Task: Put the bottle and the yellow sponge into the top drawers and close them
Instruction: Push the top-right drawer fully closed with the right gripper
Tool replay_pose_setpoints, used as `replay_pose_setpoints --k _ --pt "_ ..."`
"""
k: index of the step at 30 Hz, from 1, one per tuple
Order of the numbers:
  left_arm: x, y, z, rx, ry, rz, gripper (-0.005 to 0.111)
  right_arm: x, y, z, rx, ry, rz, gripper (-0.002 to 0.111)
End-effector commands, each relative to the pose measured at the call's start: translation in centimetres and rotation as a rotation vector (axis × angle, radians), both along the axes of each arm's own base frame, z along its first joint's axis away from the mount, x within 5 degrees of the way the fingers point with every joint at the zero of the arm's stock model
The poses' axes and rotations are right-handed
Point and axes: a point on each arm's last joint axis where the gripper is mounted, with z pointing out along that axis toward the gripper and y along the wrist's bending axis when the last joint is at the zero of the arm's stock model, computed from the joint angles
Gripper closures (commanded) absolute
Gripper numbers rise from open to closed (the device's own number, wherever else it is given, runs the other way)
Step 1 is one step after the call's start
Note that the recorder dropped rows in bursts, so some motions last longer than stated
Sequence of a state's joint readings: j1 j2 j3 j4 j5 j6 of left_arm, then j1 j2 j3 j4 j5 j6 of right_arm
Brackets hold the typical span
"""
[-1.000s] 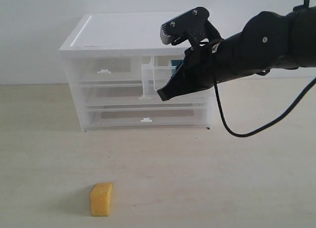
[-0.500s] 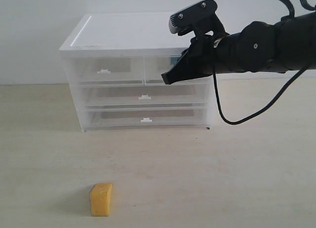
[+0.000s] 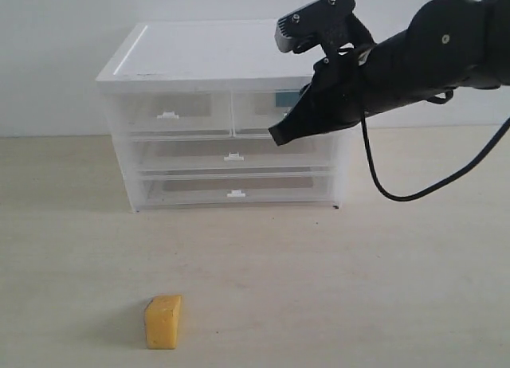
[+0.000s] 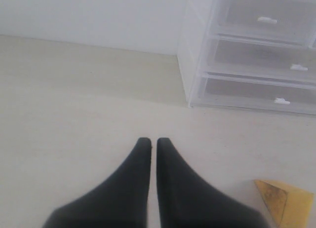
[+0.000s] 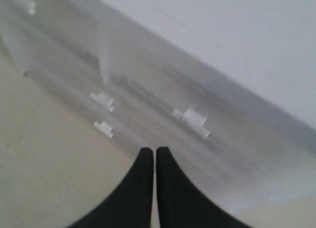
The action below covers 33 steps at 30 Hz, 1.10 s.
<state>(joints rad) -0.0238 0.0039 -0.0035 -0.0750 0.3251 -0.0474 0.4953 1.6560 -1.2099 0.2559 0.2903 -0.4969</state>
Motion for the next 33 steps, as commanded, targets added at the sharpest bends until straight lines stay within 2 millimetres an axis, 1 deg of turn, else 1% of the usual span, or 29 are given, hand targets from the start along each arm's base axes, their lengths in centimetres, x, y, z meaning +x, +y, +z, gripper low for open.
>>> replay_pose_setpoints --k 1,3,7,9,13,15,18,24,28,33 --pt "0.0 0.0 0.0 -0.016 -0.01 0.004 0.103 -0.8 -1.0 1.5 -0.072 0.13 0.04 0.108" --pt "0.0 0.0 0.0 -0.016 -0.01 0.004 0.103 -0.7 -1.2 1.7 -0.069 0.177 0.033 0.108" --pt "0.0 0.0 0.0 -0.016 -0.01 0.004 0.103 0.0 -0.8 1.8 -0.042 0.179 0.021 0.108" --pt "0.0 0.0 0.0 -0.016 -0.01 0.004 0.103 0.6 -0.2 1.3 -0.004 0.197 0.02 0.108" --pt "0.0 0.0 0.0 -0.016 -0.01 0.004 0.103 1.8 0.5 -0.4 -0.008 0.192 0.038 0.108" --pt "0.0 0.0 0.0 -0.016 -0.01 0.004 0.103 2.6 0.7 -0.7 -0.015 0.172 0.035 0.108" --pt "0.0 0.0 0.0 -0.016 -0.01 0.004 0.103 3.7 1.1 -0.7 -0.016 0.123 0.028 0.108" --pt "0.0 0.0 0.0 -0.016 -0.01 0.004 0.103 5.1 1.3 -0.6 0.022 0.009 -0.012 0.108" --pt "0.0 0.0 0.0 -0.016 -0.01 0.004 0.103 5.6 1.4 -0.8 0.032 -0.023 -0.027 0.108" --pt "0.0 0.0 0.0 -0.016 -0.01 0.004 0.103 6.0 1.4 -0.3 0.056 -0.087 -0.047 0.108"
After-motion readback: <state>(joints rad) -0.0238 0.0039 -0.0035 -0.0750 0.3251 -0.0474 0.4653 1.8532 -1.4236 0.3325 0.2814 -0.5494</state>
